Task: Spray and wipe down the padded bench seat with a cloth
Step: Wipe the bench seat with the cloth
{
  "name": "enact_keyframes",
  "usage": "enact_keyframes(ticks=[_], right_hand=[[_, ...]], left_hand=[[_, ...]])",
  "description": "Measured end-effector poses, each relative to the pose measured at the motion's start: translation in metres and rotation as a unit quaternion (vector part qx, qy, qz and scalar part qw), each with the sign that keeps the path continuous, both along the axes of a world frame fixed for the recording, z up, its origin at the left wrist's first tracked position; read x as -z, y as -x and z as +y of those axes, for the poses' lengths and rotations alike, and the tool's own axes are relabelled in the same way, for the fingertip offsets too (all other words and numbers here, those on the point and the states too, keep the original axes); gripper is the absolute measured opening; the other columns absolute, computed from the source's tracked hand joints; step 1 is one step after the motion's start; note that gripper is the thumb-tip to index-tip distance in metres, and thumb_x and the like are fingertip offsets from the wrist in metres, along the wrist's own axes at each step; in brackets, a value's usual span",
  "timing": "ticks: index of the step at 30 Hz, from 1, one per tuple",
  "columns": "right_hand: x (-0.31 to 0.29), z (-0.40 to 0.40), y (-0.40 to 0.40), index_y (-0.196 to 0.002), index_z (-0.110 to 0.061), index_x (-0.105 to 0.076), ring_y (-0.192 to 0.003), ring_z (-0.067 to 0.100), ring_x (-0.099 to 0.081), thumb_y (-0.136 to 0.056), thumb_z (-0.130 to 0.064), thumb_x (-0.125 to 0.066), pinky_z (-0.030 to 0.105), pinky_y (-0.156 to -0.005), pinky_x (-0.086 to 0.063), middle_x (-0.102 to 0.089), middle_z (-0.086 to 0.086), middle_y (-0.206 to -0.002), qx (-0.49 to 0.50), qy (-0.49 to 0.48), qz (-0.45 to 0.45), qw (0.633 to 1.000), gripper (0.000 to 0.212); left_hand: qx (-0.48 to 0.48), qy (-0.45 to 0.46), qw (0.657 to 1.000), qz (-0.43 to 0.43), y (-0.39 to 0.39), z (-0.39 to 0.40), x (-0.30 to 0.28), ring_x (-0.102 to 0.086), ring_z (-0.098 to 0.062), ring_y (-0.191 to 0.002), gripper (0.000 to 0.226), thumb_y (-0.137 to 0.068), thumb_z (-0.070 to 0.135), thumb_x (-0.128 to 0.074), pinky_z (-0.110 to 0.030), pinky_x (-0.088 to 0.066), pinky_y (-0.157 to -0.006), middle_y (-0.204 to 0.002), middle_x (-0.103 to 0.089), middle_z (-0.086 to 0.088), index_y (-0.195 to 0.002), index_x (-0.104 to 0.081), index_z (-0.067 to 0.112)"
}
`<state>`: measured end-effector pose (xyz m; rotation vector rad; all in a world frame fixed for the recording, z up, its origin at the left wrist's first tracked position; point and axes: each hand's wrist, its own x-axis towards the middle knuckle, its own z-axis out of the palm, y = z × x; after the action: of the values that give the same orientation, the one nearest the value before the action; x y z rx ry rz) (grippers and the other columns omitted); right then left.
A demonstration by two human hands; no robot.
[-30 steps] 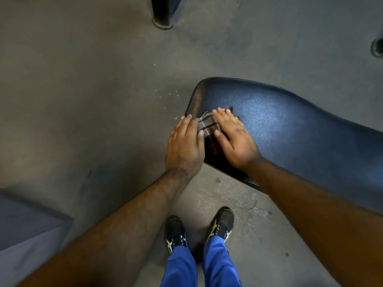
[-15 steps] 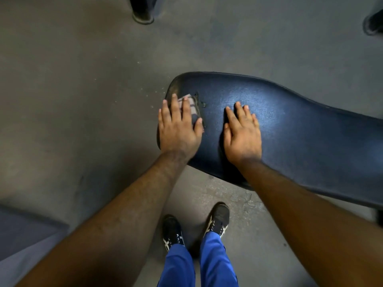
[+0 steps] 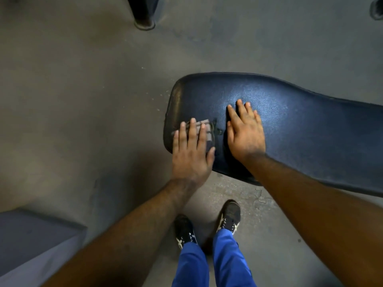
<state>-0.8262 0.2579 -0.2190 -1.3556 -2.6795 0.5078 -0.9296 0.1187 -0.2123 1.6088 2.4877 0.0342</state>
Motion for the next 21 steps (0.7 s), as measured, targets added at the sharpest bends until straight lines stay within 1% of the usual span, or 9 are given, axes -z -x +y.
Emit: enact_keyframes(ticks=[1,2,5,7,11,14,16,19,21], right_hand=[[0.000,0.001,-0.001,-0.152,-0.018,-0.036,-0.152,0.030,-0.019,-0.103,-0.027,-0.039,0.041,-0.124,-0.008,-0.026,0.011,-0.163,-0.001,0.003,0.002,1.000,0.051],[0.001,0.001,-0.002,-0.152,-0.018,-0.037,-0.151,0.031,-0.020,-0.102,-0.027,-0.039,0.041,-0.124,-0.009,-0.027,0.011,-0.162,0.000,0.003,0.007,1.000,0.051],[0.005,-0.001,-0.002,-0.151,-0.017,-0.040,-0.150,0.031,-0.023,-0.101,-0.027,-0.040,0.043,-0.125,-0.011,-0.030,0.011,-0.161,0.007,-0.008,0.016,1.000,0.051],[0.004,-0.001,-0.002,-0.151,-0.017,-0.040,-0.150,0.031,-0.023,-0.101,-0.028,-0.039,0.043,-0.125,-0.012,-0.031,0.011,-0.161,0.012,-0.004,0.021,1.000,0.051],[0.003,0.000,-0.002,-0.150,-0.017,-0.040,-0.150,0.032,-0.023,-0.101,-0.028,-0.039,0.043,-0.124,-0.010,-0.031,0.013,-0.160,0.007,-0.008,0.016,1.000,0.051],[0.007,0.007,-0.003,-0.150,-0.018,-0.040,-0.150,0.032,-0.021,-0.101,-0.030,-0.040,0.043,-0.124,-0.010,-0.030,0.013,-0.161,-0.016,-0.013,0.003,1.000,0.051],[0.010,0.020,-0.004,-0.147,-0.020,-0.045,-0.150,0.033,-0.024,-0.098,-0.036,-0.040,0.045,-0.124,-0.013,-0.032,0.014,-0.160,0.000,-0.029,0.007,1.000,0.052],[0.005,0.039,-0.002,-0.151,-0.018,-0.038,-0.151,0.033,-0.019,-0.097,-0.045,-0.034,0.047,-0.124,-0.013,-0.028,0.016,-0.161,0.072,-0.017,-0.012,0.997,0.061],[0.008,0.040,-0.004,-0.154,-0.019,-0.033,-0.152,0.034,-0.017,-0.099,-0.047,-0.029,0.047,-0.124,-0.011,-0.023,0.017,-0.162,0.064,-0.019,-0.038,0.997,0.062]], left_hand=[[0.016,-0.002,1.000,0.000,0.010,-0.002,0.002,-0.008,-0.036,-0.150,0.067,-0.099,0.048,-0.030,-0.050,-0.008,-0.122,-0.163,-0.012,-0.015,-0.156,-0.018,0.017],[-0.003,-0.011,1.000,0.004,0.022,0.001,0.005,-0.009,-0.036,-0.150,0.066,-0.099,0.048,-0.031,-0.050,-0.010,-0.122,-0.163,-0.014,-0.015,-0.156,-0.020,0.017],[-0.097,-0.050,0.994,-0.014,0.033,0.022,0.005,-0.017,-0.038,-0.148,0.066,-0.095,0.043,-0.038,-0.052,-0.016,-0.120,-0.160,-0.023,-0.019,-0.152,-0.029,0.011],[-0.089,-0.065,0.994,-0.027,0.022,0.022,0.002,-0.020,-0.036,-0.148,0.067,-0.091,0.040,-0.044,-0.051,-0.016,-0.121,-0.158,-0.027,-0.019,-0.150,-0.033,0.009],[-0.182,-0.085,0.976,-0.085,0.019,0.026,0.004,-0.019,-0.038,-0.147,0.067,-0.093,0.048,-0.043,-0.052,-0.022,-0.119,-0.158,-0.025,-0.021,-0.150,-0.034,0.014],[-0.208,-0.067,0.974,-0.052,0.034,0.053,0.010,-0.022,-0.040,-0.145,0.062,-0.096,0.048,-0.039,-0.053,-0.027,-0.116,-0.157,-0.027,-0.022,-0.152,-0.032,0.022],[-0.181,-0.071,0.981,-0.015,0.031,0.060,0.010,-0.024,-0.040,-0.144,0.058,-0.098,0.044,-0.037,-0.054,-0.026,-0.115,-0.156,-0.028,-0.022,-0.152,-0.031,0.023],[0.000,-0.075,0.997,-0.001,0.001,0.036,0.006,-0.023,-0.036,-0.146,0.055,-0.098,0.041,-0.033,-0.052,-0.019,-0.119,-0.157,-0.029,-0.018,-0.151,-0.033,0.023],[0.050,-0.070,0.996,-0.017,0.011,0.038,0.012,-0.027,-0.037,-0.144,0.055,-0.097,0.040,-0.033,-0.051,-0.020,-0.119,-0.155,-0.033,-0.018,-0.149,-0.037,0.022]])
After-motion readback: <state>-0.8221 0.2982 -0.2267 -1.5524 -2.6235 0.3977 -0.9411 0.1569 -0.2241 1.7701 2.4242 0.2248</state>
